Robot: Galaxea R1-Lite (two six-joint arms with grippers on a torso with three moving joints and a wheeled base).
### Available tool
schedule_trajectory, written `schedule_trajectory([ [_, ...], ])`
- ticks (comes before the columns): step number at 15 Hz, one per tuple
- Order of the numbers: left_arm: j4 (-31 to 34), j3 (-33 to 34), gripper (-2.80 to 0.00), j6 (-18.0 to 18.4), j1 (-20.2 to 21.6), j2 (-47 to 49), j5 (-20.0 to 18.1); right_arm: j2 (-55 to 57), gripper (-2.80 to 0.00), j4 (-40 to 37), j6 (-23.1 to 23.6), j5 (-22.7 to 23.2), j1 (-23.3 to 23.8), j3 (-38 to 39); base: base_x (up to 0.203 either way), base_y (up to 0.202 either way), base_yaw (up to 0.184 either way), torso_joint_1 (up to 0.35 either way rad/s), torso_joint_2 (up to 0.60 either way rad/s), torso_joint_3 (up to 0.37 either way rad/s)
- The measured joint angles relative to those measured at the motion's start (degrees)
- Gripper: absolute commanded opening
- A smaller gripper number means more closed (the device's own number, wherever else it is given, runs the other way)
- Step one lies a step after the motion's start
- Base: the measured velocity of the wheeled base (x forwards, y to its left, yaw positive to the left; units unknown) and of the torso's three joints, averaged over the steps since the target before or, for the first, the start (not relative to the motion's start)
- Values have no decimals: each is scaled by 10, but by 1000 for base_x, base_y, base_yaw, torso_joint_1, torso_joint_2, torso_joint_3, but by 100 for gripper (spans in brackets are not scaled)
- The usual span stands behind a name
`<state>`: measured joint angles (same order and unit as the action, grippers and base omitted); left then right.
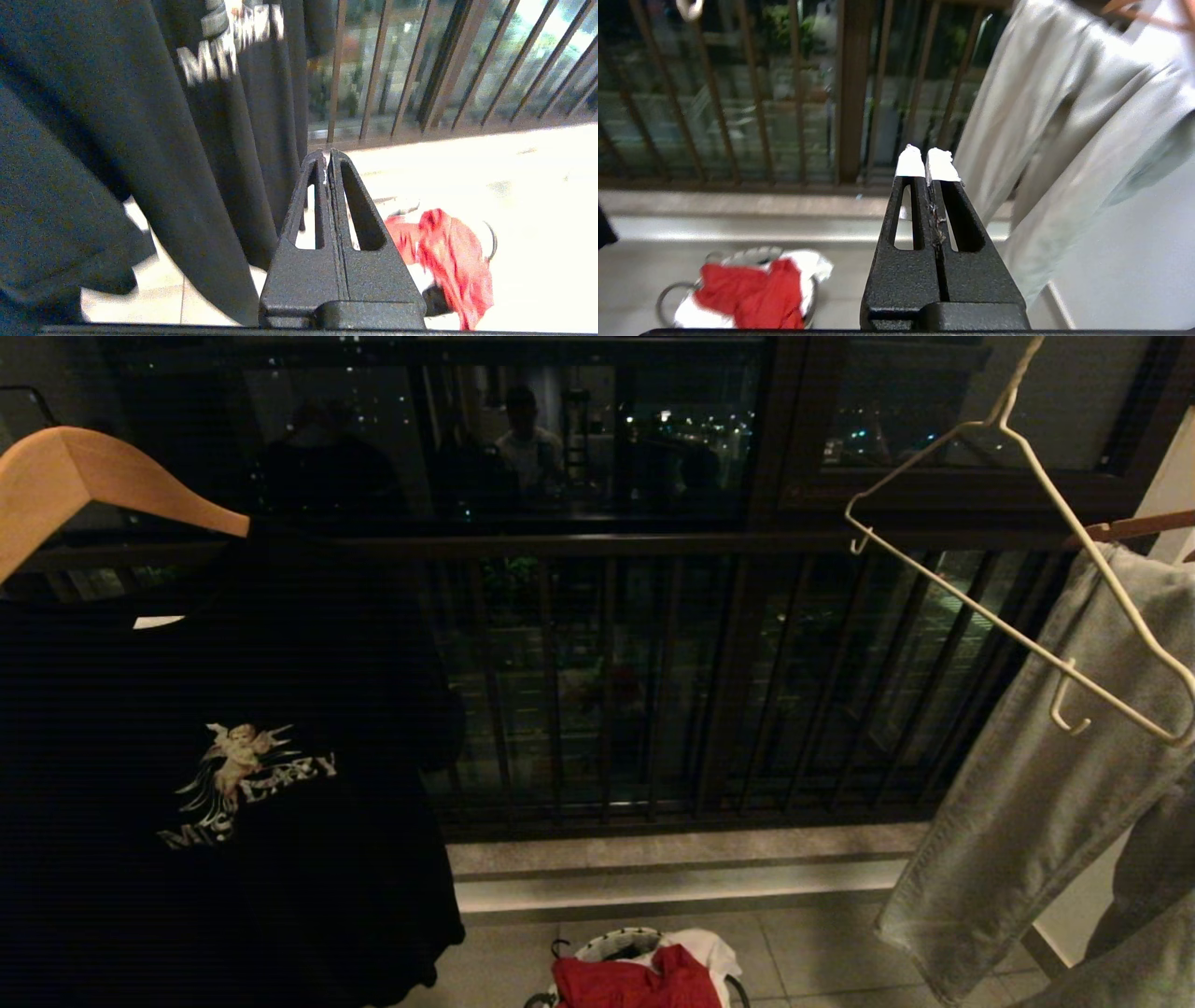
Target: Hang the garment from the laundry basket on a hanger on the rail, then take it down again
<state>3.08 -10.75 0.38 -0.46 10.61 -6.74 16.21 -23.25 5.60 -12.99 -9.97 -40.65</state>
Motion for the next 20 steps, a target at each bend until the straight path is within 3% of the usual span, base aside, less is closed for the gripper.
schedule_trajectory([
  [5, 14, 44, -280, 4, 2, -62, 0, -2, -280, 8, -15, 1, 27, 34, 0, 0, 0, 0, 0, 0],
  [7, 14, 60, -280, 13, 2, -83, 0, 0, -280, 9, -14, 19, 59, 35, 0, 0, 0, 0, 0, 0],
  [11, 11, 74, -280, 15, 2, -103, 11, -20, -280, 6, -13, 48, 80, 61, 0, 0, 0, 0, 0, 0],
  [17, 7, 89, -280, 24, 2, -106, 48, -120, -280, 11, 4, 130, 100, 167, 0, 0, 0, 0, 0, 0],
  [20, -2, 96, -280, 29, 2, -106, 51, -149, -280, 52, 0, 144, 100, 234, 0, 0, 0, 0, 0, 0],
])
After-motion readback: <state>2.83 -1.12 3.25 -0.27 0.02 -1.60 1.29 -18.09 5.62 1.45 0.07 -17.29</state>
